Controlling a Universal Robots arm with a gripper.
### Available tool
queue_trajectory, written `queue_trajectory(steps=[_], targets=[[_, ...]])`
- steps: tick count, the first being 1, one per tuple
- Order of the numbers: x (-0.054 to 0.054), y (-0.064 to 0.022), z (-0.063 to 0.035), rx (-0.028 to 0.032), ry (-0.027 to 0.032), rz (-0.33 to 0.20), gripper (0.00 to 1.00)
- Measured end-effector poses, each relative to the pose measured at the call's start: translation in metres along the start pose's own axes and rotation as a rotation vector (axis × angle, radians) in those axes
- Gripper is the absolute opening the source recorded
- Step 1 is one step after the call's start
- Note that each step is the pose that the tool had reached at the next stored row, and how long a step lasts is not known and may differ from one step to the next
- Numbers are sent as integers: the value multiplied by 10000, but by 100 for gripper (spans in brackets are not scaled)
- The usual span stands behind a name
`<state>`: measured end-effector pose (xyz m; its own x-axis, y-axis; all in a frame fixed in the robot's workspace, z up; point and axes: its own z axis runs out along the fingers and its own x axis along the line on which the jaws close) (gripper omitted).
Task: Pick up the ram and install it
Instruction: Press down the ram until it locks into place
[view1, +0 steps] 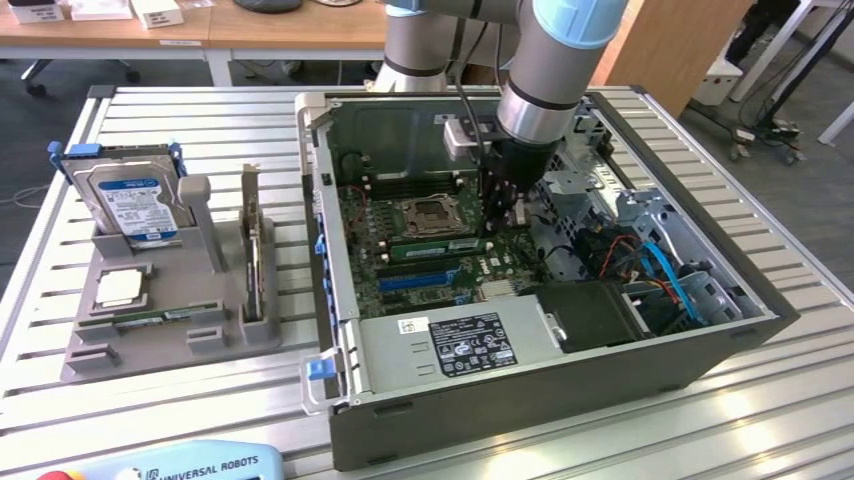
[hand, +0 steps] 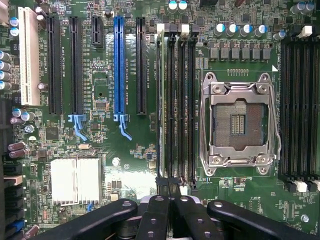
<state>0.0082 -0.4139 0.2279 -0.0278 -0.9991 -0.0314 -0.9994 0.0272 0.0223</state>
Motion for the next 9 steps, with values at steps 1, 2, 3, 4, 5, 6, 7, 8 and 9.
queue_trajectory(steps=[1, 2, 3, 4, 5, 6, 7, 8, 9], targets=[[0, 0, 0, 0, 0, 0, 10], [-4, 0, 0, 0, 1, 2, 10], [-12, 1, 1, 0, 2, 3, 10], [-17, 1, 1, 0, 8, 2, 10], [-17, 1, 1, 0, 8, 1, 10], [-17, 1, 1, 0, 8, 0, 10], [-17, 0, 1, 0, 9, 1, 10], [-16, 1, 2, 0, 9, 1, 10], [-17, 0, 9, 1, 7, 0, 10]])
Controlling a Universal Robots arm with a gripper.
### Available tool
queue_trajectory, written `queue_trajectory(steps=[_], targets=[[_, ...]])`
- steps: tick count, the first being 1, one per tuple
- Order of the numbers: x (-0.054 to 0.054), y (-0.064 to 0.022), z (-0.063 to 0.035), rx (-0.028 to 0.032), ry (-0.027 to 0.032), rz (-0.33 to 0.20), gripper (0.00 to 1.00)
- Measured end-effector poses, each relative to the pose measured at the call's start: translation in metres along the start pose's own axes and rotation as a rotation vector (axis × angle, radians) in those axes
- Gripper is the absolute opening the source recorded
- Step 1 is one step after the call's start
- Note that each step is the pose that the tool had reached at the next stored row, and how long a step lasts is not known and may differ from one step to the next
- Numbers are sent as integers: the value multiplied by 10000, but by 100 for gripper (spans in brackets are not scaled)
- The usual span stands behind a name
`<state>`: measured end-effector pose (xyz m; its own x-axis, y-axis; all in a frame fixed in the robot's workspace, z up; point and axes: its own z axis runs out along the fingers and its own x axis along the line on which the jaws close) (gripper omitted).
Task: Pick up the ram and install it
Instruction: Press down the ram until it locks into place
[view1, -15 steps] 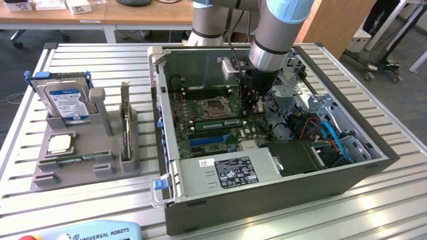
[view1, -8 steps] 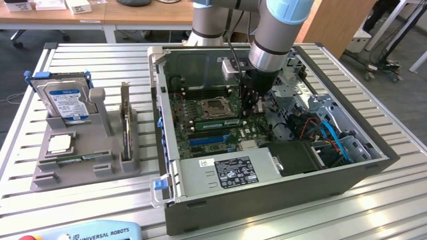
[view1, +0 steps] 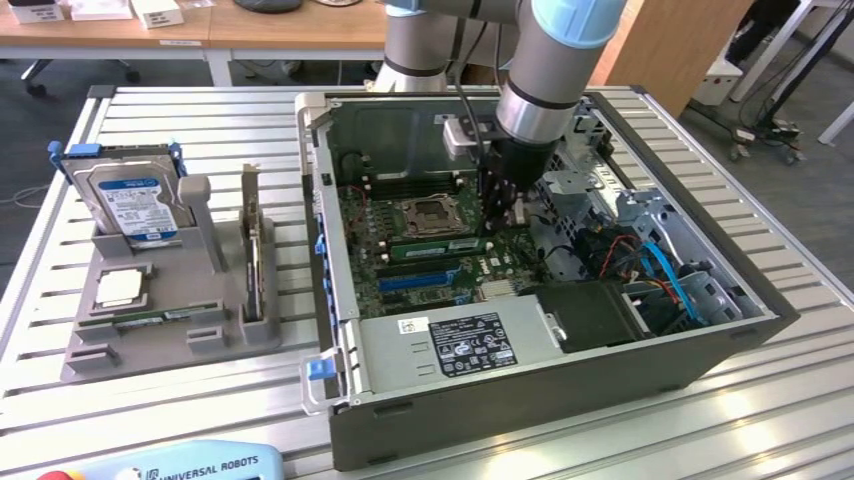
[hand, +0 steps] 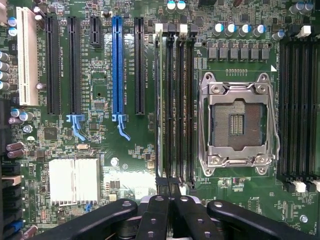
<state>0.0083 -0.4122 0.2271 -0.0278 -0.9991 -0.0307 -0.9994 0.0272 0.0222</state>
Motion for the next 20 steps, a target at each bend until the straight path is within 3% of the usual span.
queue_trajectory(steps=[20], targets=[[1, -1, 21, 0, 2, 0, 10]])
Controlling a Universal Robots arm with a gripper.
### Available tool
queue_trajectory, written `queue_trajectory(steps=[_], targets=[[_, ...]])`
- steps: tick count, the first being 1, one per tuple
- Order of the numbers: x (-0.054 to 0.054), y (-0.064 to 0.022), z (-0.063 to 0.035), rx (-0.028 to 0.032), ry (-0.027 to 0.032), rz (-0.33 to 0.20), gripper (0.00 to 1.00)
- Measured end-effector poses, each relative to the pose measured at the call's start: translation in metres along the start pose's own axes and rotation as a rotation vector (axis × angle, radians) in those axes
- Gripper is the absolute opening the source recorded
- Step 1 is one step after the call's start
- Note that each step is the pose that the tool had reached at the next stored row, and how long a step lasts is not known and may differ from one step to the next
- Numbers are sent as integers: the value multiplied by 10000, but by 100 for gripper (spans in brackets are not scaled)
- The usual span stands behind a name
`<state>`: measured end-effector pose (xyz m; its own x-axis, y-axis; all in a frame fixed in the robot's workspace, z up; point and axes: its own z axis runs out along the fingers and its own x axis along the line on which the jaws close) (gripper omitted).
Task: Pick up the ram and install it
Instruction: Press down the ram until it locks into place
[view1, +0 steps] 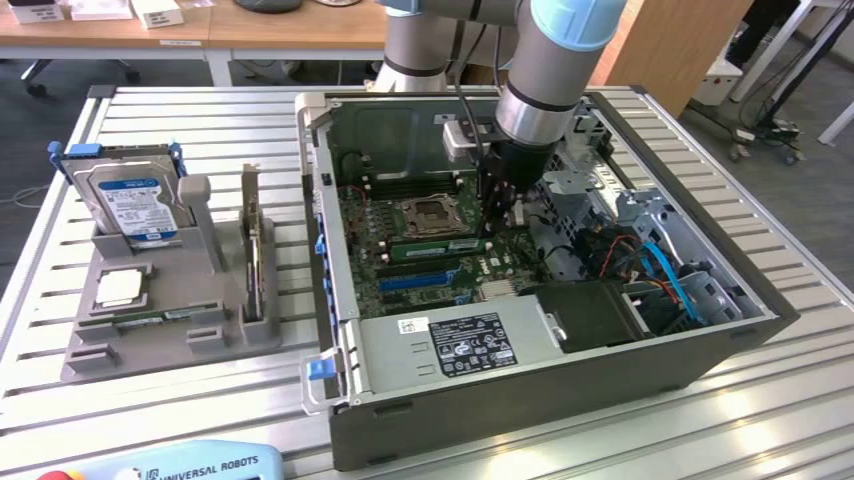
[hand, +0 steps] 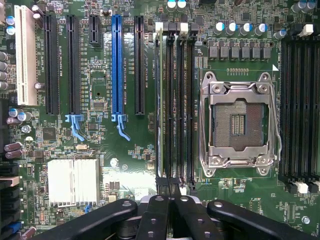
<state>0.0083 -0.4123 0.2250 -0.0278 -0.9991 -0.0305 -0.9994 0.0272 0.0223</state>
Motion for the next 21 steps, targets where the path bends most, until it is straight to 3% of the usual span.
queue_trajectory(steps=[21], targets=[[0, 0, 14, -1, 1, 0, 10]])
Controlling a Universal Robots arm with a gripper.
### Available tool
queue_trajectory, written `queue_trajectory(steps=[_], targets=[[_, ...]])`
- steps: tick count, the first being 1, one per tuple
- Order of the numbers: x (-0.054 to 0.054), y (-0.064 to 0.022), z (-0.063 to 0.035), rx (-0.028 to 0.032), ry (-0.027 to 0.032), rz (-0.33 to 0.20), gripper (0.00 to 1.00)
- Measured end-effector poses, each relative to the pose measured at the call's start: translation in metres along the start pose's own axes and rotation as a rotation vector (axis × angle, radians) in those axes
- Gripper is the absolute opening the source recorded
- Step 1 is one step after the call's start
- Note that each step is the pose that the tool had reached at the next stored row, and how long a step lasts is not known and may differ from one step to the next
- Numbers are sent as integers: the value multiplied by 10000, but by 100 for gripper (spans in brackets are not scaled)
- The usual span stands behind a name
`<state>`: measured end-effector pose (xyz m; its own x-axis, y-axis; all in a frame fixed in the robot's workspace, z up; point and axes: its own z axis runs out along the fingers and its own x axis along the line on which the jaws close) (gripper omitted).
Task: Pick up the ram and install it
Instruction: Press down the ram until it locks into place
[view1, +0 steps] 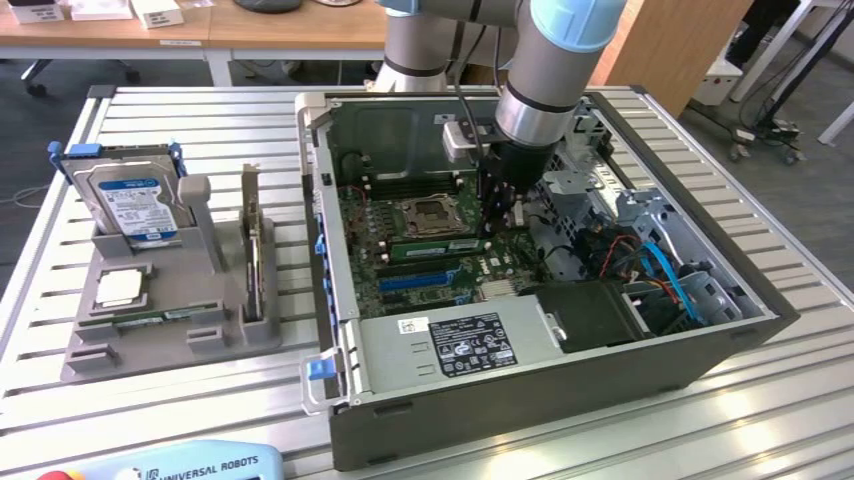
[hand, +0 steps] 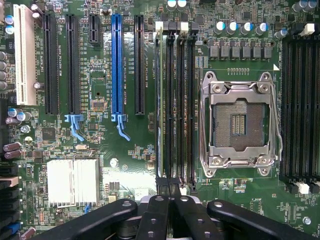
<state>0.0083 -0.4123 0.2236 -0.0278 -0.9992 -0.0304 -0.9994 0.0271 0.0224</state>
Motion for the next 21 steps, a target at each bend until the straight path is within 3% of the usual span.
queue_trajectory(steps=[14, 21], targets=[[-1, 0, 1, 0, -1, 1, 10], [-3, 3, -106, -2, 16, 1, 10]])
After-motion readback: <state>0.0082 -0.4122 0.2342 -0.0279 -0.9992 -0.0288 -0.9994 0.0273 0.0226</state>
